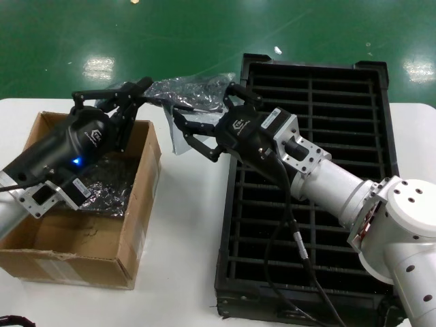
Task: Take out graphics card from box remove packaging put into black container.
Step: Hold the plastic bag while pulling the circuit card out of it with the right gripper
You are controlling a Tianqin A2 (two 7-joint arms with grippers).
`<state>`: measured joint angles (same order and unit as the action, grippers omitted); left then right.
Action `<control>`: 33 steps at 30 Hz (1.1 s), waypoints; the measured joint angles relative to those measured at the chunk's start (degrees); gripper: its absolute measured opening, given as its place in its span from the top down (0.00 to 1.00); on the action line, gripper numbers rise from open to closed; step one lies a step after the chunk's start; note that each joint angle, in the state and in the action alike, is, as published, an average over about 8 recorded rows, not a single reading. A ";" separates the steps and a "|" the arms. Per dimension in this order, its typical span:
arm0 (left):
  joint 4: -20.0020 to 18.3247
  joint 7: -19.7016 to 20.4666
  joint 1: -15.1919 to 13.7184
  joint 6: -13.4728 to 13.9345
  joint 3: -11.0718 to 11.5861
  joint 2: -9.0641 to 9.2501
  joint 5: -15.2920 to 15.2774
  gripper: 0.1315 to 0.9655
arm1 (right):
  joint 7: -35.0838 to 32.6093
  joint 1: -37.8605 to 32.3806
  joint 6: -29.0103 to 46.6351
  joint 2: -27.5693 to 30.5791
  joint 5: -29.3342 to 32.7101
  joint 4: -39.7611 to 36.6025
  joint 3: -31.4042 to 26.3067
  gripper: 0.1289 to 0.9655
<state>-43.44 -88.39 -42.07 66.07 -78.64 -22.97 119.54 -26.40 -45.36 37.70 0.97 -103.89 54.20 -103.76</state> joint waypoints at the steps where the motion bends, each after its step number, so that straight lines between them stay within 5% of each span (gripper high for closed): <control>1: 0.26 -0.20 -0.13 0.04 0.01 -0.03 -0.01 0.99 | 0.01 -0.01 0.03 0.00 0.00 -0.02 -0.01 0.54; 18: 0.62 -0.69 -0.27 0.69 0.22 -0.13 0.29 0.99 | -0.04 -0.75 0.64 -0.19 0.28 -1.18 -0.56 0.85; 33: 1.81 -1.75 -0.94 0.56 0.60 -0.09 0.42 0.99 | 0.75 -0.55 0.45 0.12 0.69 -0.49 -0.94 0.93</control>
<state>-41.64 -90.14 -43.01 66.63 -78.04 -23.05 119.96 -25.65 -45.91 38.15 1.10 -103.20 53.71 -104.70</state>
